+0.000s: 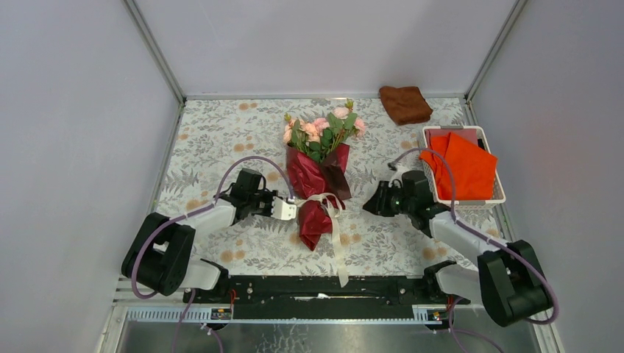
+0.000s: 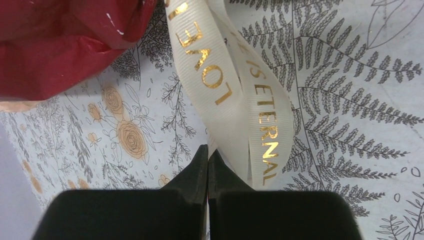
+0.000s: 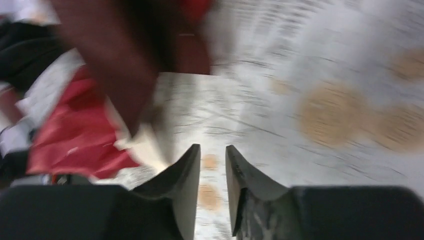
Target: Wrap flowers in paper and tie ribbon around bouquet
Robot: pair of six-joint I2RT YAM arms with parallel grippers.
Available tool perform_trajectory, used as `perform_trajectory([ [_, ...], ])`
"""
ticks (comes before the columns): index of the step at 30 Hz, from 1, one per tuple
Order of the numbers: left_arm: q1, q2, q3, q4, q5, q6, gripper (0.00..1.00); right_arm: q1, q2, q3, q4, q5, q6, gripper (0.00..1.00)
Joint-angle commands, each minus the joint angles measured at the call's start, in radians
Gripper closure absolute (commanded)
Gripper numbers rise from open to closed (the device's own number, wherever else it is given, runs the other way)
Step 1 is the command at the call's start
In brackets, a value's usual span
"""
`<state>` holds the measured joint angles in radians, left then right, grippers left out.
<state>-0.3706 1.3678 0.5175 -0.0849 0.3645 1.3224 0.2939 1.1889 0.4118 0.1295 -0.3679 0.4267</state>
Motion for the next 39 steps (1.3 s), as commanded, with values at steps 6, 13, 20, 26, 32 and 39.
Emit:
perform_trajectory([
  [6,-0.006,-0.021,0.027,-0.018,0.040,-0.015,1.00,0.256,-0.074,-0.035,0.242,-0.066,0.121,0.42],
  [13,-0.015,-0.029,0.024,-0.017,0.045,-0.028,1.00,0.297,0.028,-0.017,0.359,-0.008,0.207,0.36],
  [20,-0.017,-0.033,0.019,-0.015,0.042,-0.030,1.00,0.297,0.102,-0.006,0.415,0.038,0.225,0.49],
  [26,-0.017,-0.034,0.022,-0.002,0.037,-0.038,1.00,0.297,0.175,0.015,0.466,0.026,0.243,0.65],
  [32,-0.016,-0.033,0.011,0.070,-0.028,-0.004,1.00,0.293,0.139,-0.004,0.424,0.129,0.271,1.00],
  [39,0.065,-0.010,-0.029,0.120,-0.094,0.145,1.00,0.215,-0.015,-0.035,0.107,0.186,0.211,1.00],
])
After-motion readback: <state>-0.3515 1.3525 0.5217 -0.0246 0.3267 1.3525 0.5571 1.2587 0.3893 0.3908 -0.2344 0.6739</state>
